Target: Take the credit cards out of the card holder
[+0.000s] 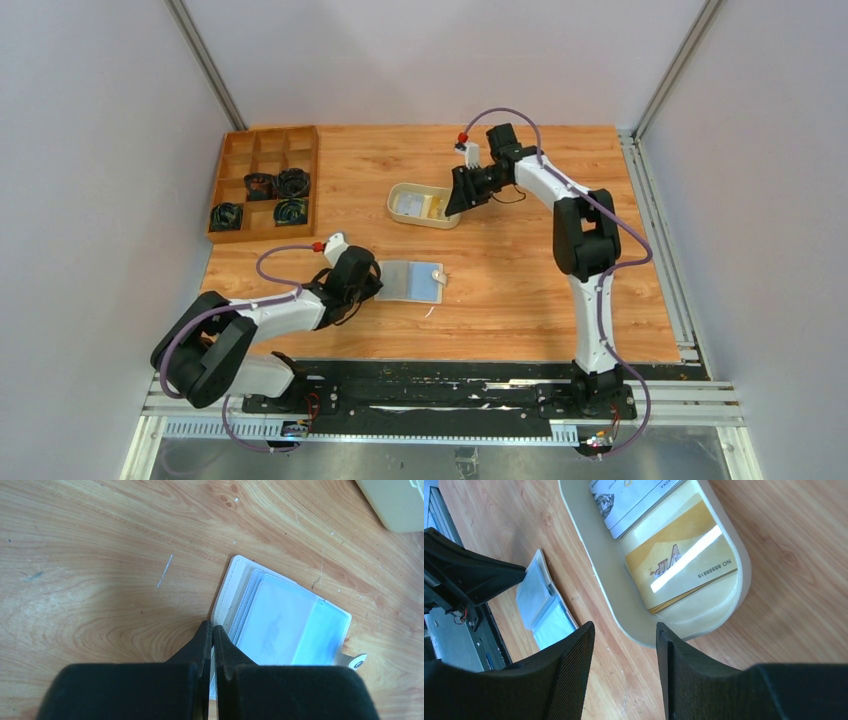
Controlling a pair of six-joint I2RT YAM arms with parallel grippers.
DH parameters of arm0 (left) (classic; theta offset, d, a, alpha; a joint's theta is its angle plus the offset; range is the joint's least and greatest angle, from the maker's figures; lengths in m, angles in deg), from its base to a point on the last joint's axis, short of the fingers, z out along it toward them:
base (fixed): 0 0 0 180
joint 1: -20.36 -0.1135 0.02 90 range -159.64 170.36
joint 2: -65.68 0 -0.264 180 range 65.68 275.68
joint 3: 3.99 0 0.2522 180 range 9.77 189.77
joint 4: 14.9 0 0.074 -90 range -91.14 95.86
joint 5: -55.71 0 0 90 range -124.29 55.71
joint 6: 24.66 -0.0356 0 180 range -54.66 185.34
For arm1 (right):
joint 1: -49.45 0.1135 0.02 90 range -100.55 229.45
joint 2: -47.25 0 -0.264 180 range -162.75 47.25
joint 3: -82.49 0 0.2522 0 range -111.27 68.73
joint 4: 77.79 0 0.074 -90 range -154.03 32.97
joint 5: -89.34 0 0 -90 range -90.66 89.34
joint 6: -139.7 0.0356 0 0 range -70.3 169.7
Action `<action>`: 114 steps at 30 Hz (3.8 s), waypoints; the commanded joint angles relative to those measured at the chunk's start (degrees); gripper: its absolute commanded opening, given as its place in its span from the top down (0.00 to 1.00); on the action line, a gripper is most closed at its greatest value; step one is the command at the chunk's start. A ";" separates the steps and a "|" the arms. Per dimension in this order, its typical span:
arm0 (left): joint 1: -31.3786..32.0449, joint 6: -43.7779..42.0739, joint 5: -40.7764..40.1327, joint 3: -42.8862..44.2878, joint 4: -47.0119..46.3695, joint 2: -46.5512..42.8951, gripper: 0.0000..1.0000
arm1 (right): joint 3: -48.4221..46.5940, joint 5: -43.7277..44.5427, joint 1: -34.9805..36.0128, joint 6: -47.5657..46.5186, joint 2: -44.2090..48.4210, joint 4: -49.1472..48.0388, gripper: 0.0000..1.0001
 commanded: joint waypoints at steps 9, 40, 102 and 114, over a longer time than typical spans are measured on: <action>0.90 -0.70 0.79 0.46 6.38 3.20 1.00 | -3.59 1.36 -4.04 -4.04 -0.72 6.00 0.48; 1.60 -0.31 0.86 0.40 6.29 4.44 1.00 | -3.75 22.64 1.52 9.34 -2.10 6.54 0.61; 2.70 -0.08 6.59 -2.46 1.66 -13.48 1.00 | 10.94 58.26 13.58 19.32 27.60 9.55 0.15; 2.66 5.77 7.43 -10.97 -6.98 -16.64 1.00 | 31.00 46.94 28.90 34.95 31.08 -15.16 0.13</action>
